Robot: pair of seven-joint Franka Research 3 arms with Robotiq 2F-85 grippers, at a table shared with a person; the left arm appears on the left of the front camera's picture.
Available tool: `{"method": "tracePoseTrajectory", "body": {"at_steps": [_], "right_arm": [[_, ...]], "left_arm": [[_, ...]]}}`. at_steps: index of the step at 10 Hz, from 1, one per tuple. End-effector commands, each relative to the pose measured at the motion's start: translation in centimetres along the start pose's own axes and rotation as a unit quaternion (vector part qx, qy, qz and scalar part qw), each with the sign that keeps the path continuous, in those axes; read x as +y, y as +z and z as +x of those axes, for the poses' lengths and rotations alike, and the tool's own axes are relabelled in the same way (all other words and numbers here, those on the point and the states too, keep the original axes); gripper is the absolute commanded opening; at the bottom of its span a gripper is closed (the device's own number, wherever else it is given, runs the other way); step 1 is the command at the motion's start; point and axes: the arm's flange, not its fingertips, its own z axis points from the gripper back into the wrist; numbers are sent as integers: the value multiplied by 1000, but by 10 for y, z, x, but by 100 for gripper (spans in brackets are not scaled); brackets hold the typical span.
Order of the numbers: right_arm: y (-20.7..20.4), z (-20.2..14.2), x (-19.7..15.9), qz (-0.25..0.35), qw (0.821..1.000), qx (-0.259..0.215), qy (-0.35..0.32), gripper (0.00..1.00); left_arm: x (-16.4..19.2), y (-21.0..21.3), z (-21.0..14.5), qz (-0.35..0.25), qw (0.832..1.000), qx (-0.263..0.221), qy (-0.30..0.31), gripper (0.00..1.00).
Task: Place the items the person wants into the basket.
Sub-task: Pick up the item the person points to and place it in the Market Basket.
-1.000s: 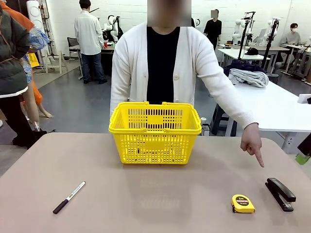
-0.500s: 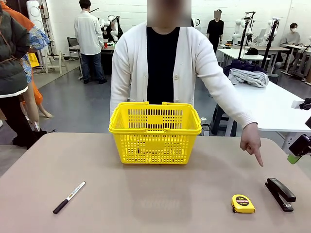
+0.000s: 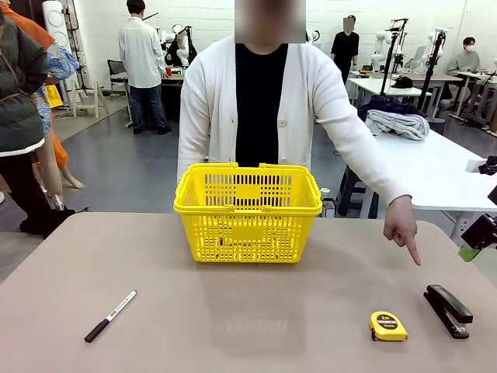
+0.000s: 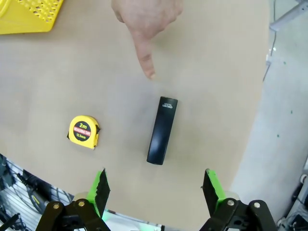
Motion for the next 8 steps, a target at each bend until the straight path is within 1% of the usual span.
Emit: {"method": "tracePoseTrajectory", "body": {"at_steps": [1, 3, 4, 5, 6, 8], "right_arm": [[0, -1, 0, -2, 1000, 5, -2, 100], [0, 0, 0, 0, 1000, 0, 0, 100], [-25, 0, -1, -2, 999, 32, -28, 100], [-47, 0, 0, -11, 997, 51, -61, 100], [-58, 0, 0, -20, 995, 59, -75, 100], [-74, 0, 0, -36, 994, 71, -76, 100]], "left_arm": [[1, 2, 0, -1, 1000, -9, -10, 100], [1, 2, 0, -1, 1000, -9, -10, 100], [1, 2, 0, -1, 1000, -9, -10, 100], [1, 2, 0, -1, 1000, -9, -10, 100], [1, 2, 0, -1, 1000, -9, -10, 100], [1, 2, 0, -1, 1000, -9, -10, 100]]}}
